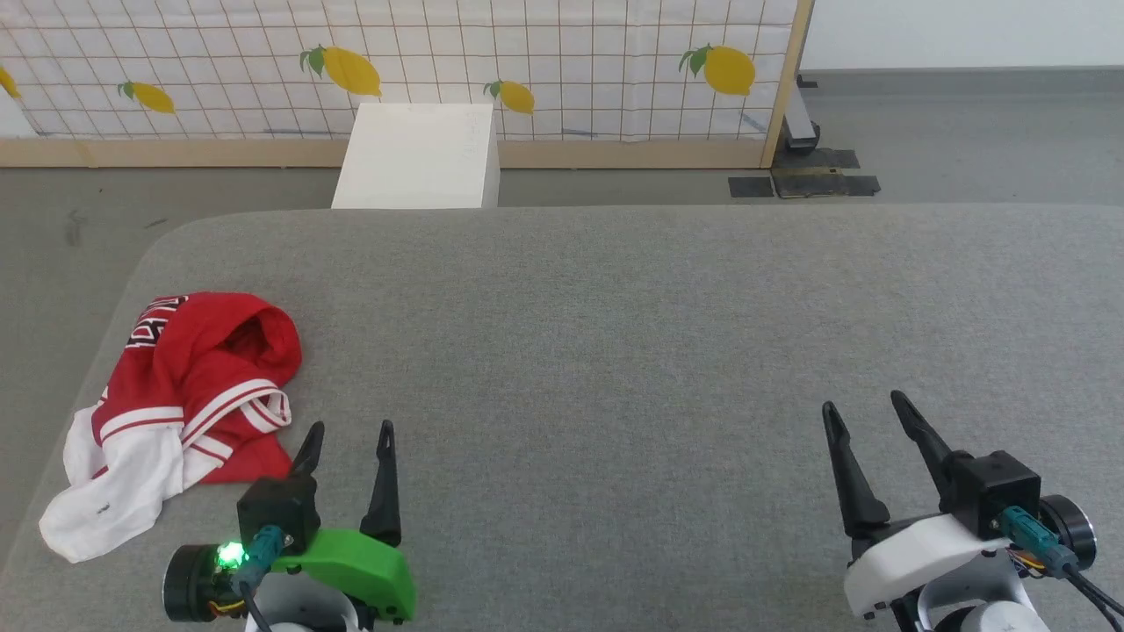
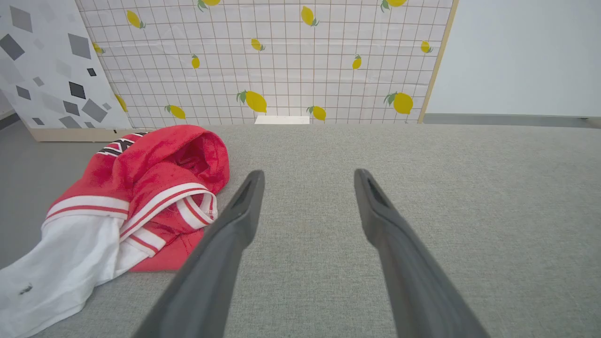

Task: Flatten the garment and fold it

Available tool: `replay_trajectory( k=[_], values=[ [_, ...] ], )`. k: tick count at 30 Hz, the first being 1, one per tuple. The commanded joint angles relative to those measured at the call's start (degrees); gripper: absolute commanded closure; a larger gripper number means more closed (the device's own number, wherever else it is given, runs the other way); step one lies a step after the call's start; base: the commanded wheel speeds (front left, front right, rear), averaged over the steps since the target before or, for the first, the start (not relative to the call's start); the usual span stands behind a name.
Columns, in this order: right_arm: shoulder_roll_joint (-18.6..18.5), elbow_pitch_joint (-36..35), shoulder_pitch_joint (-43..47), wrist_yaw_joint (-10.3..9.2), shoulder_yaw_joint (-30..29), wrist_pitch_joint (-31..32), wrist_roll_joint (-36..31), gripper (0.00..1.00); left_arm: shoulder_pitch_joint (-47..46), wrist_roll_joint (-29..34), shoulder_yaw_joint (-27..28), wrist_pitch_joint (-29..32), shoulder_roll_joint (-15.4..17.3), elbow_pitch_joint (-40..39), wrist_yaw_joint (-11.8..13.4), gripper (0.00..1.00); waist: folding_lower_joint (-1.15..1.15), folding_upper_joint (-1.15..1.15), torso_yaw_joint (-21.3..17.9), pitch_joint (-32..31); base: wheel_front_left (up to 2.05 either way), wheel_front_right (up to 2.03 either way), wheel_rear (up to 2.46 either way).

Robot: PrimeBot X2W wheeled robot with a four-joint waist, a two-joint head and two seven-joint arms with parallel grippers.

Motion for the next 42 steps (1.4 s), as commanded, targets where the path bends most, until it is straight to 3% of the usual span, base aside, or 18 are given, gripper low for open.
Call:
replay_trajectory(
  k=[1,22,42],
  values=[
    [0.08,0.4,-0.92,-0.04,0.16,-0.55,0.4,0.0,-1.18,-0.42,-0.2,-0.52,-0.09,0.36,-0.14,0.0,0.0,0.07,-0.01,0.0,0.0,0.0,0.0],
    [0.12,2.49,-1.03,-0.06,1.26,-3.04,0.58,0.0,-2.12,-1.98,-1.47,-2.99,-0.14,2.6,0.48,0.0,0.0,0.1,1.52,0.27,0.0,0.0,0.0],
    [0.15,4.8,-1.16,-0.08,4.08,-5.4,0.23,0.0,-2.44,-2.29,-1.94,-5.34,-0.18,4.15,0.44,0.0,0.0,0.13,11.69,0.06,0.0,0.0,0.0]
  ],
)
